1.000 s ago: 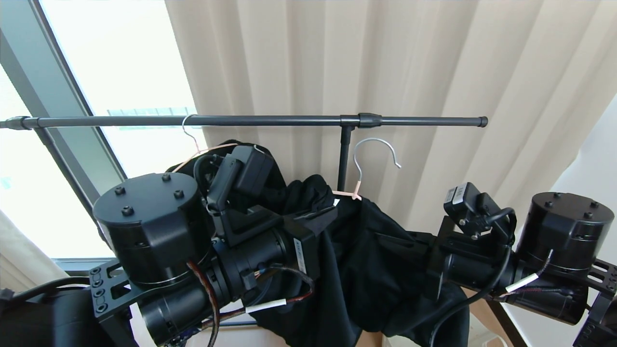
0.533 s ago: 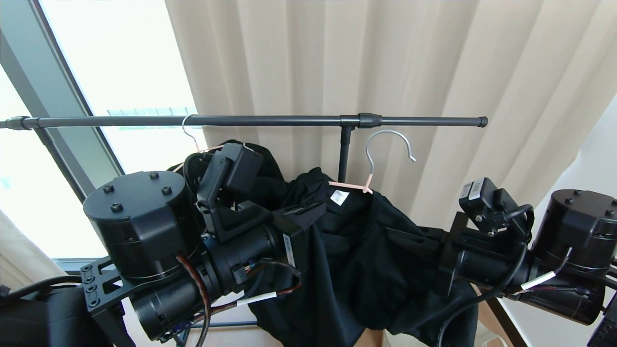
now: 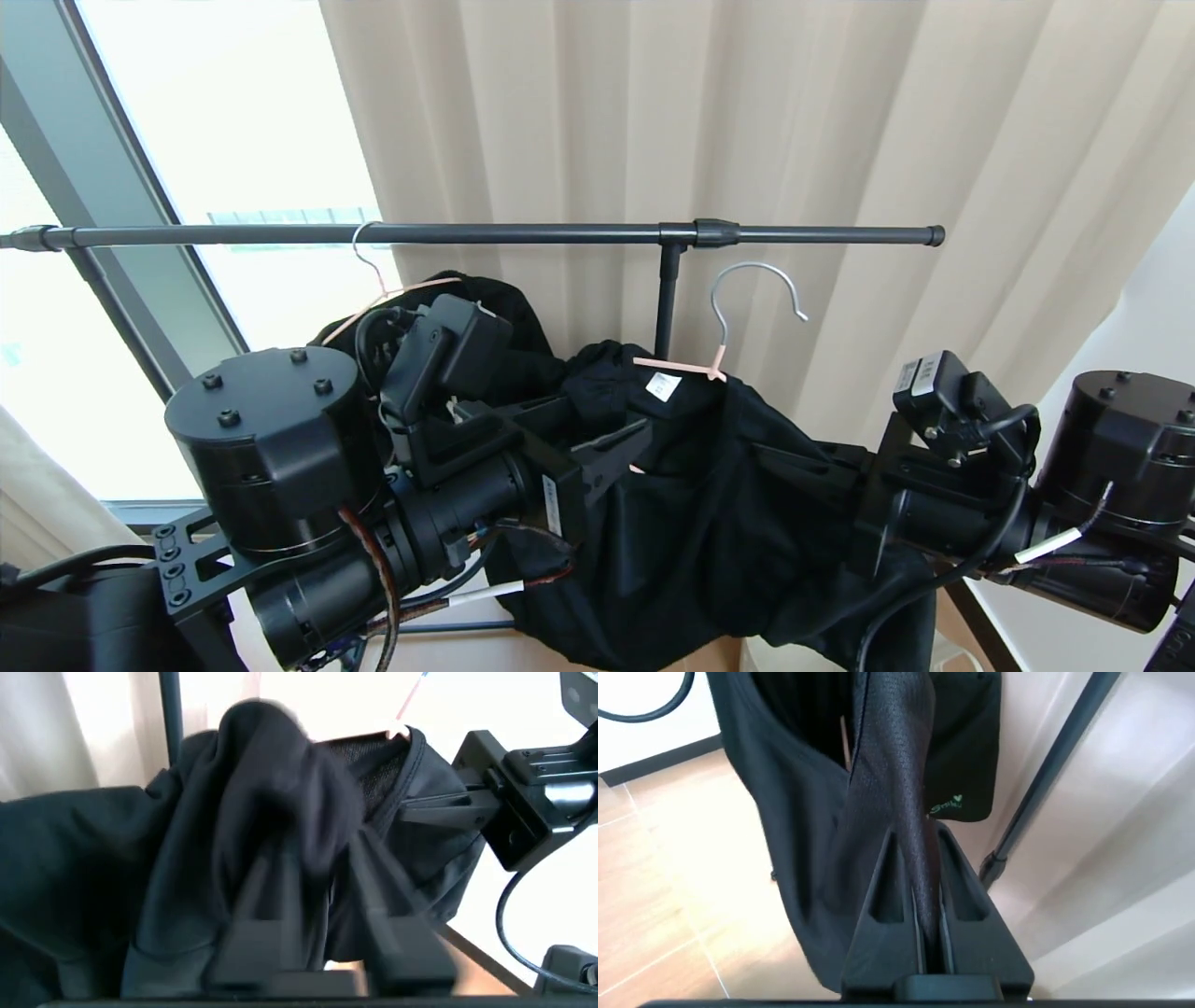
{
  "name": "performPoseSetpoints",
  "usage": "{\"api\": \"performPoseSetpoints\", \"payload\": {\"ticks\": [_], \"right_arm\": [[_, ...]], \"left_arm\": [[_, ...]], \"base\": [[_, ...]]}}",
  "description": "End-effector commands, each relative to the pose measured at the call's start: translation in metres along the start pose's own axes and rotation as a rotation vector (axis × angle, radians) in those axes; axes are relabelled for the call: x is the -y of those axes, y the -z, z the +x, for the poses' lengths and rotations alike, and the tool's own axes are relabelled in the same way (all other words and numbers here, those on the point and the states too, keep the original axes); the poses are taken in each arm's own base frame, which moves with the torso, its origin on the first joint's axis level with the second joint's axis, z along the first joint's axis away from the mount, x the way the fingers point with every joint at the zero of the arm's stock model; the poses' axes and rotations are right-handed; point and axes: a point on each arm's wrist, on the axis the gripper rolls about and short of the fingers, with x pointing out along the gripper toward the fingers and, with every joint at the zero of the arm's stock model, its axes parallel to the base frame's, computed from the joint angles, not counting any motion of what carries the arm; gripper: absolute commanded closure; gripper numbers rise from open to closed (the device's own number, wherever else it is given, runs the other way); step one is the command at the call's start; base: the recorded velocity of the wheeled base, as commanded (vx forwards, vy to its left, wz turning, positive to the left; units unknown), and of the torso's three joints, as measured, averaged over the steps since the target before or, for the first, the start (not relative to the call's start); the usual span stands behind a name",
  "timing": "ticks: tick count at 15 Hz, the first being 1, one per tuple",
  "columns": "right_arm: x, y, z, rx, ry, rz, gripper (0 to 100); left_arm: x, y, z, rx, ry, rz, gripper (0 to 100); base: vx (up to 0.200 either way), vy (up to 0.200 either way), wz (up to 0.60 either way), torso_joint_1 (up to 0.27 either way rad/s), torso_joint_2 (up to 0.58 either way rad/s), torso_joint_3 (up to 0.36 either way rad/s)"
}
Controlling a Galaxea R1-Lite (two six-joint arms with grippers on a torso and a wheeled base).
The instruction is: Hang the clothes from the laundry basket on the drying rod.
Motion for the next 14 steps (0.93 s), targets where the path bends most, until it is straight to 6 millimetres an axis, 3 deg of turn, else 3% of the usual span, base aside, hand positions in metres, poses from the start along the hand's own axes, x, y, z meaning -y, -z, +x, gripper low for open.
{"api": "performPoseSetpoints", "payload": {"ticks": [1,6,9,14], "right_arm": [[0.000,0.000,0.000,-0.001,0.001,-0.002,100],[0.018,0.006,-0.005,-0.040,0.070,-0.030,100],[0.018,0.015,-0.007,-0.136,0.054,-0.095,100],[0.015,0.017,-0.011,-0.143,0.042,-0.119,100]], "left_arm": [[0.000,0.001,-0.001,-0.004,0.001,0.002,0],[-0.003,-0.012,-0.012,0.047,-0.013,0.037,0],[-0.023,-0.018,-0.020,0.020,-0.097,0.128,0],[-0.022,-0.016,-0.025,-0.030,-0.098,0.130,0]], "base": [[0.000,0.000,0.00,0.000,0.00,0.000],[0.000,0.000,0.00,0.000,0.00,0.000],[0.000,0.000,0.00,0.000,0.00,0.000],[0.000,0.000,0.00,0.000,0.00,0.000]]}}
